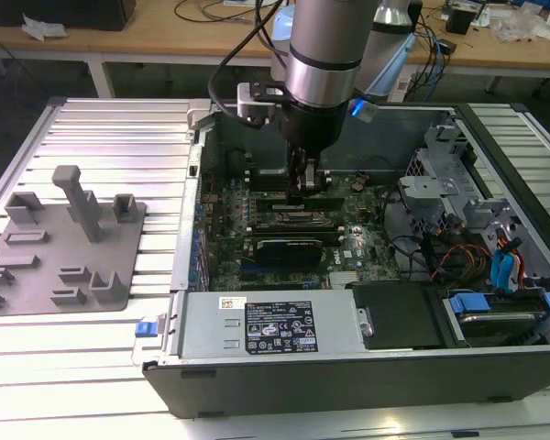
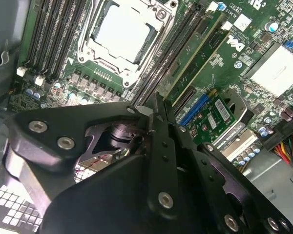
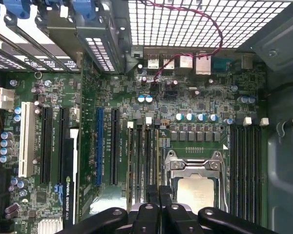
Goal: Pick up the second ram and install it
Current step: 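Insert the second ram into the second slot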
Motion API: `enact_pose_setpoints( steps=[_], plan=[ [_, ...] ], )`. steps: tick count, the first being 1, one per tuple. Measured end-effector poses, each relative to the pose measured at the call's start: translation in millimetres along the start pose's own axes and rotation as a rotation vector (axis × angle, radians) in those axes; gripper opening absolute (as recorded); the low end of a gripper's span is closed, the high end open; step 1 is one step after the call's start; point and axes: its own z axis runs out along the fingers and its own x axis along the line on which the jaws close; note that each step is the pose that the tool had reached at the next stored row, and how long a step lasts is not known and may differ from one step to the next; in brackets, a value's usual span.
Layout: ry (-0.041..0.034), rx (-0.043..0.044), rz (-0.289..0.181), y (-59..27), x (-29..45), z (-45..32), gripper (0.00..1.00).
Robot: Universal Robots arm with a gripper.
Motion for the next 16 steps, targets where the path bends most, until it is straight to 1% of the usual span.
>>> enact_pose_setpoints(
  steps=[9, 11, 16],
  plan=[
    [0.0000, 0.0000, 0.000, -0.2, 0.5, 3.1, 0.09],
    [0.0000, 0.0000, 0.000, -0.3, 1.9, 5.6, 0.09],
    [0.0000, 0.0000, 0.000, -0.4, 3.8, 8.3, 0.09]
  ],
)
